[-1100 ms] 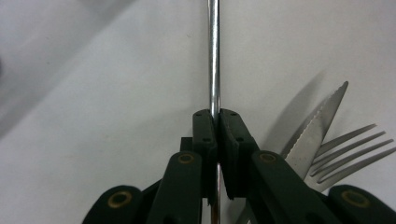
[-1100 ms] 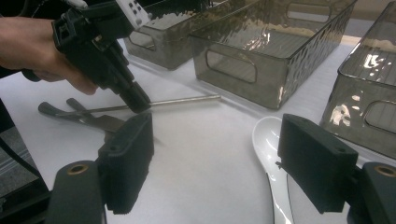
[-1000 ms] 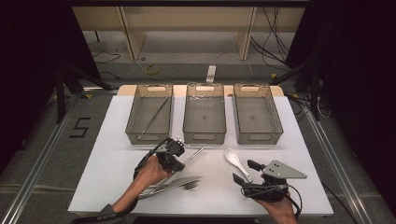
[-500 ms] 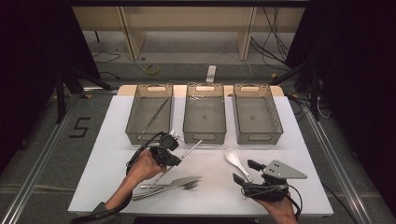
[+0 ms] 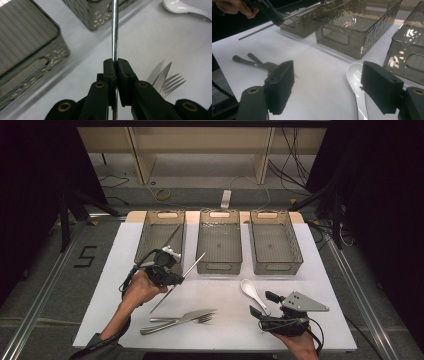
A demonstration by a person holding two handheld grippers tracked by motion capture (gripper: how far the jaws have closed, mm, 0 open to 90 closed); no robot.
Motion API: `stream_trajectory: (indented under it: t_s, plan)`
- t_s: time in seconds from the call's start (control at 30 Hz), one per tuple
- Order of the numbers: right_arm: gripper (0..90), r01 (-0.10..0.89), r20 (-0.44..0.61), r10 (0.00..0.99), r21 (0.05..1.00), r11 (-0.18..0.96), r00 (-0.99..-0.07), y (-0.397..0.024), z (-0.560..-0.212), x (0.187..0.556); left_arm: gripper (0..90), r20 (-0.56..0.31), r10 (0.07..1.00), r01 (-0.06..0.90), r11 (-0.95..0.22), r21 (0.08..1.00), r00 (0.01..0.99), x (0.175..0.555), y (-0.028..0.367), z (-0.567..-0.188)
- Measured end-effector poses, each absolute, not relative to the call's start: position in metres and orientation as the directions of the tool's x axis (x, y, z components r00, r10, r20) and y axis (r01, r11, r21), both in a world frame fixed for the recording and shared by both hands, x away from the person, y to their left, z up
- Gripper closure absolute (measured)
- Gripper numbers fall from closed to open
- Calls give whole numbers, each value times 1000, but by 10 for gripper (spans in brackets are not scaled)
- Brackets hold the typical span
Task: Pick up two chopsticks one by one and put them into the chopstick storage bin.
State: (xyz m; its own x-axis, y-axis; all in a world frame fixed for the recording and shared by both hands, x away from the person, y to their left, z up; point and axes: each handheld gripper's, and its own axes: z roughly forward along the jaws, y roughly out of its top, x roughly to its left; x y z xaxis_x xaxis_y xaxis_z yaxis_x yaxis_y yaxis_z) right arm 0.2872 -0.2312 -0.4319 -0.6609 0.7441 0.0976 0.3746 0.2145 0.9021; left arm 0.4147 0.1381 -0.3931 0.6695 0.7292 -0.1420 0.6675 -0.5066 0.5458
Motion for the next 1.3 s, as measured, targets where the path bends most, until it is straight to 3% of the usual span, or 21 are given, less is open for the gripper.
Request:
stream_trajectory:
  t_s: [0.57,1.07,1.3]
  plan:
    - [275,379,107,746,902,205,-657,-232,-433,288,853,-146,767,663,-422,618,624,432,159,-373]
    - [275,384,119,744,902,196,-658,-233,-434,289,853,-139,797,650,-363,667,587,470,166,-346]
    - [275,383,119,742,903,195,-659,-233,-433,288,852,-132,842,665,-306,681,523,491,184,-341]
